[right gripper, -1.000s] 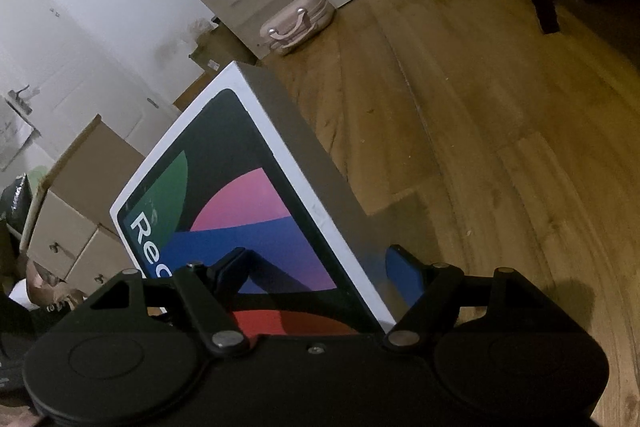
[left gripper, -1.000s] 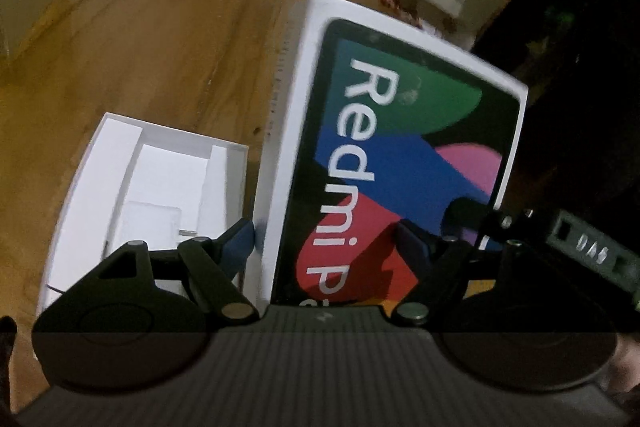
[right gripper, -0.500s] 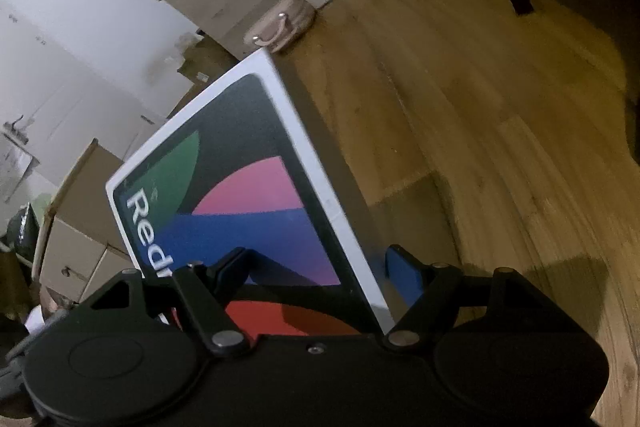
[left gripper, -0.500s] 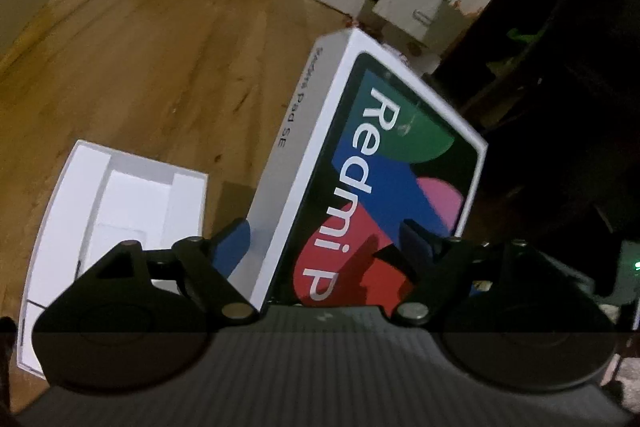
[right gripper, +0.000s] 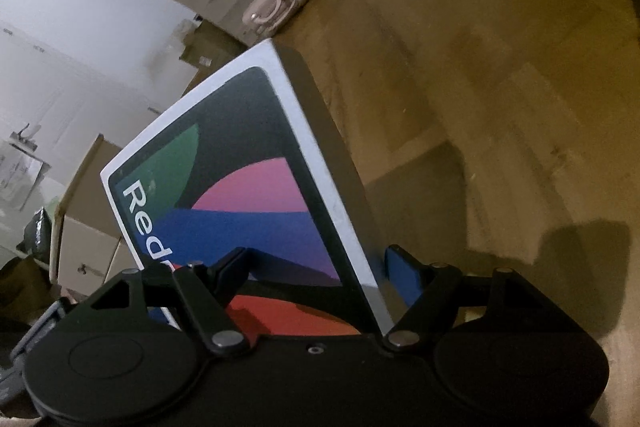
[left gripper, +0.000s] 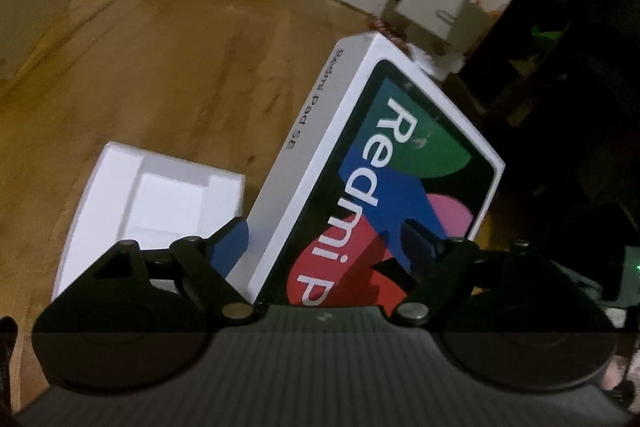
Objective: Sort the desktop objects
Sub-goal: 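Lift the Redmi Pad SE box with both grippers, then carry the box over the white insert and lower it onto it with both grippers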
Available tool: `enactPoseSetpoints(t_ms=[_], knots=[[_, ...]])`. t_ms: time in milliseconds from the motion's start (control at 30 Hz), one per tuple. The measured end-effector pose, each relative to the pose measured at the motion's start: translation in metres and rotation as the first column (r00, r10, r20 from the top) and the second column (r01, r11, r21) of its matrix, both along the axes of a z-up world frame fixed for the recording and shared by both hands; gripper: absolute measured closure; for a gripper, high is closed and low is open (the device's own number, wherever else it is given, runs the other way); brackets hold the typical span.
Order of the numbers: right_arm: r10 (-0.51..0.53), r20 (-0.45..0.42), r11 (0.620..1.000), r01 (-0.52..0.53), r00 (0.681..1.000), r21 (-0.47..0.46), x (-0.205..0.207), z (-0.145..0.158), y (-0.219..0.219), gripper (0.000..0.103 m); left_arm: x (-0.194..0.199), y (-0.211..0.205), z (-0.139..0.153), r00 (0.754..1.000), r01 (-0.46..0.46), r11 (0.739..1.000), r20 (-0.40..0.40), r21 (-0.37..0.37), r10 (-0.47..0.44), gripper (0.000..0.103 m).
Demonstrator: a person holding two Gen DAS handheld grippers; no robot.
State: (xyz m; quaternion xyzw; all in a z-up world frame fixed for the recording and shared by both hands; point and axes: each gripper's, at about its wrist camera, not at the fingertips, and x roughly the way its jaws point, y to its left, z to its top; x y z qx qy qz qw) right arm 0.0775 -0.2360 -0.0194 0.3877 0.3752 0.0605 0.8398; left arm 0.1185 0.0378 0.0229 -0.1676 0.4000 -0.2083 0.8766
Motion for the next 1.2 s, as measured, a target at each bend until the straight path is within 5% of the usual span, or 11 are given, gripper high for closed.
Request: enactPoseSetpoints(t_ms=[367,633,767,900,967,1067,1200], knots=[[0.075,0.006,0.991,-0.075,0.997,0.110,0.021,-0.024,0.037,0.023,0.015,0.051,-0.045,0.982,-0.135,0.990,-0.127,0.047,0.140,0.021],[0.130,-0.021,0.985,-0.127,0.991,0.114,0.034,-0.038,0.066,0.023,0.023,0.064,-0.065,0.968,-0.151,0.975,-0.177,0.161,0.179,0.021],[0.136,-0.023,0.977,-0.131,0.990,0.171,0.040,-0.050,0.066,0.024,0.030,0.076,-0.074,0.962,-0.159,0.982,-0.208,0.099,0.177,0.021],[0.172,0.041,0.900,-0.174,0.984,0.401,0.046,-0.069,0.074,0.036,0.034,0.085,-0.081,0.970,-0.124,0.982,-0.225,-0.146,0.089,0.021],[0.171,0.047,0.915,-0.177,0.984,0.362,0.049,-0.068,0.088,0.036,0.034,0.083,-0.083,0.964,-0.130,0.983,-0.248,-0.130,0.095,0.022],[0.191,0.037,0.935,-0.193,0.981,0.297,0.049,-0.064,0.097,0.037,0.032,0.081,-0.088,0.964,-0.122,0.992,-0.234,0.015,0.122,0.021],[0.167,0.043,0.942,-0.172,0.985,0.287,0.043,-0.062,0.091,0.037,0.027,0.094,-0.093,0.947,-0.166,0.986,-0.279,0.000,0.159,0.019]])
